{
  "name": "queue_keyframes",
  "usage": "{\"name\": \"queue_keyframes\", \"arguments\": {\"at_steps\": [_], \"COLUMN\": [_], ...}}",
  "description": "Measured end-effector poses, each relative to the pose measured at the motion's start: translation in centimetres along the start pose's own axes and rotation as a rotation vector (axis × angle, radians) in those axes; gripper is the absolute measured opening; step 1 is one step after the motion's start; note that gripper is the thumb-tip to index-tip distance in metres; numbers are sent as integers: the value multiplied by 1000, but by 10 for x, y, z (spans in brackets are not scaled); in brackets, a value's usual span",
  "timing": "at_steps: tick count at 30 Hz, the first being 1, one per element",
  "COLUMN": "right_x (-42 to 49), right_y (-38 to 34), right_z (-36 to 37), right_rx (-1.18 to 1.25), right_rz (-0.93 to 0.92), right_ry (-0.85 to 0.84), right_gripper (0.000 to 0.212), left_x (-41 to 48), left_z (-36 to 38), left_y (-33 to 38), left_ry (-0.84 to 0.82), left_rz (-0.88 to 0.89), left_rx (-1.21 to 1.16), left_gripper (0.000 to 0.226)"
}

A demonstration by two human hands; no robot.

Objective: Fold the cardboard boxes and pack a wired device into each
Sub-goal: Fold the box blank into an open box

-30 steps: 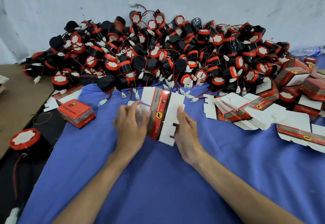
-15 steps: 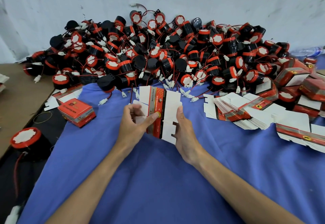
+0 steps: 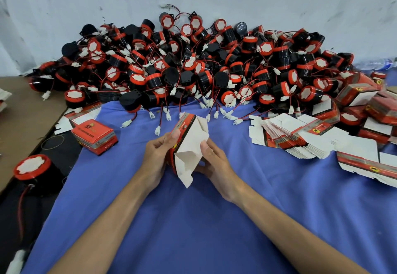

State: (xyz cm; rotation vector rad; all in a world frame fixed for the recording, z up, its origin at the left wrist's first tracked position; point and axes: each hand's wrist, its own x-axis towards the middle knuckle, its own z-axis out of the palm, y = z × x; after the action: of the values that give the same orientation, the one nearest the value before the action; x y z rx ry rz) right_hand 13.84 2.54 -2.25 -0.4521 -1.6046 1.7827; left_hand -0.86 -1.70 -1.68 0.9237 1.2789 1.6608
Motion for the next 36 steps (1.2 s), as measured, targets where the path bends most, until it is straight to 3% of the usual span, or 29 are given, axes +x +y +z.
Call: {"name": "queue_keyframes", "arguments": {"at_steps": [3,6,10,14,18,20,22,26,29,33,36], "right_x": [0,-2,1,0,3,3,5,9,8,5,5], "right_y": [1,1,6,11,9,7,5,-3,-10,-12,-8], "right_z": [-1,-2,-4,-3,-4,-5,-8,-13,-14,-10,-8], "right_rx": [-32,-232,-531,-602,-597,-576,-471,-118,24,52,130], "right_rz": [3,-80,-184,-275,-263,-200,-118,14,64,107,122], "right_ry": [-35,41,92,163,224,254,288,330,307,191,74], "right_gripper": [52,67,90,76,50,57,64,71,75,76,69], "left_x": [3,5,4,-1,1,2,2,1,2,4,3], "left_z": [-6,-11,-6,2,-2,-1,-1,-3,-4,-5,-5], "left_y": [1,3,3,-4,-1,-1,-4,-10,-15,-20,-19], "left_ry": [-7,-5,144,64,136,156,148,6,-156,-65,36], "left_rz": [-78,-118,-73,99,-14,38,217,589,789,849,740], "left_rx": [-164,-311,-237,3,-157,-151,32,430,720,759,585], "left_gripper": [42,41,29,22,27,22,26,76,95,88,65]}}
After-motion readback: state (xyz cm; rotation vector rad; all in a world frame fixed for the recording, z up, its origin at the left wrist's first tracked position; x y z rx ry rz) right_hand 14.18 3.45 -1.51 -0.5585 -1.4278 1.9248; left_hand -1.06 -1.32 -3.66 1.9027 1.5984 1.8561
